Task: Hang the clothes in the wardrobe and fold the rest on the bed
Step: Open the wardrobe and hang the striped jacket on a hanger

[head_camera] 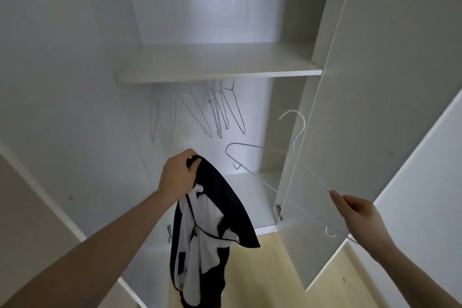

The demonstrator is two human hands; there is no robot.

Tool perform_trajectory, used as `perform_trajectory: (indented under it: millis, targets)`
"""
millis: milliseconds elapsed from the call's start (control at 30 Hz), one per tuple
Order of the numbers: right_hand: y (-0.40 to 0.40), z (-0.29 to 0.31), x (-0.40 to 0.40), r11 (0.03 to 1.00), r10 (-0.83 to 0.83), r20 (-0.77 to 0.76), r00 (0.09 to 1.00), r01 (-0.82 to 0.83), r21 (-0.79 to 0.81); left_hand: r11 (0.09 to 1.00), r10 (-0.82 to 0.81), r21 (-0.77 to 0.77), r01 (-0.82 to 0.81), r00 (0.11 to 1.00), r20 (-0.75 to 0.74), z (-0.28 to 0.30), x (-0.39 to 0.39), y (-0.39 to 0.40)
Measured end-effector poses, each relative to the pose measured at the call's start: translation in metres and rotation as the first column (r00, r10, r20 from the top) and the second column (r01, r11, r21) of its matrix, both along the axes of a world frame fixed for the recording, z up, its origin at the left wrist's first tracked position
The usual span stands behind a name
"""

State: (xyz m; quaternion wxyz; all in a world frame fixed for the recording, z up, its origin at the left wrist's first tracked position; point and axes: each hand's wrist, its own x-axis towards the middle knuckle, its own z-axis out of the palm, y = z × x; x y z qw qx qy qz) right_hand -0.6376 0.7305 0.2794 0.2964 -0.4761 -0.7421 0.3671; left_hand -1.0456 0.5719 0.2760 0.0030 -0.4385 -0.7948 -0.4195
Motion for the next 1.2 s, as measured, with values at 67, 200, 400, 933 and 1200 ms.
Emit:
perform_trajectory:
  millis: [67,200,400,933,1200]
  targets:
    - [-0.015,0.010,0.021,0.998,0.055,0.028,0.998,-0.056,0.015,1.000,0.004,0.009,-0.004,1.000,0.012,0.006,0.005,-0.005]
    - [-0.030,0.028,0.049,0.988,0.144,0.086,0.986,-0.148,0.041,1.000,0.019,0.023,-0.020,1.000,0.010,0.021,0.010,-0.010]
    - [-0.041,0.047,0.060,0.976,0.206,0.120,0.971,-0.213,0.046,0.999,0.046,0.030,-0.046,0.999,0.002,0.047,0.011,-0.005]
    - [-0.049,0.081,0.057,0.977,0.192,0.068,0.979,-0.197,0.084,0.983,0.184,0.027,-0.184,0.983,0.000,0.084,-0.019,-0.001]
    - [-0.058,0.083,0.049,0.978,0.154,0.067,0.986,-0.161,0.129,0.988,0.141,0.056,-0.142,0.990,0.008,0.105,-0.020,-0.007]
